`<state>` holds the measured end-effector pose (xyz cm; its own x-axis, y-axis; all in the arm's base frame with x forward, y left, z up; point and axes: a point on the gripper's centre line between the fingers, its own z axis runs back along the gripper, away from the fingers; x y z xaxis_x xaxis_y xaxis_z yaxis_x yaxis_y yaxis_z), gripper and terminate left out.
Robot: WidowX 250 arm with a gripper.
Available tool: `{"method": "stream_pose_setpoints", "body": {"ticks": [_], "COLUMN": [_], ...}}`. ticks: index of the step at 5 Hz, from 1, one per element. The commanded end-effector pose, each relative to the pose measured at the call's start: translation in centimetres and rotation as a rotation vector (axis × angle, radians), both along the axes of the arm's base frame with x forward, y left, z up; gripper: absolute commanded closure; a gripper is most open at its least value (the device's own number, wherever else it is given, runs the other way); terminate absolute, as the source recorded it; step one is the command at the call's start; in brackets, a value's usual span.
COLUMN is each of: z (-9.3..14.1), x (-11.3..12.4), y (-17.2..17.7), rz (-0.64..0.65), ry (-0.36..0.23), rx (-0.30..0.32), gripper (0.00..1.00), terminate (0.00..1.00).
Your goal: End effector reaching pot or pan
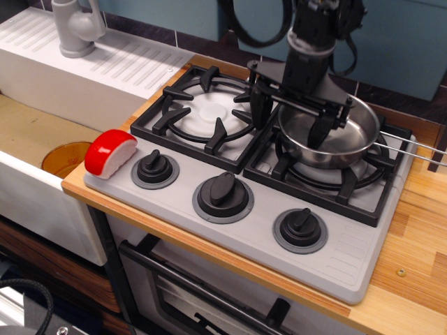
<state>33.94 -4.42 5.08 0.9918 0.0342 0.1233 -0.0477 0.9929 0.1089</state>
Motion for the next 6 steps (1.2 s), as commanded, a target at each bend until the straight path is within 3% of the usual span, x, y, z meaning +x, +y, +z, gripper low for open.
{"method": "stream_pose_setpoints", "body": {"ticks": [1, 5, 6], "z": [1.4, 1.43, 1.43], "x": [0.61, 1.09, 1.09], "y": [0.24, 0.55, 0.55], "rz": [-0.006, -0.023, -0.023], "ry": [-0.097, -0.099, -0.099], "rx": [-0.016, -0.024, -0.024], "gripper": [0.0, 0.0, 0.0], "terminate": [0.0, 0.0, 1.0]}}
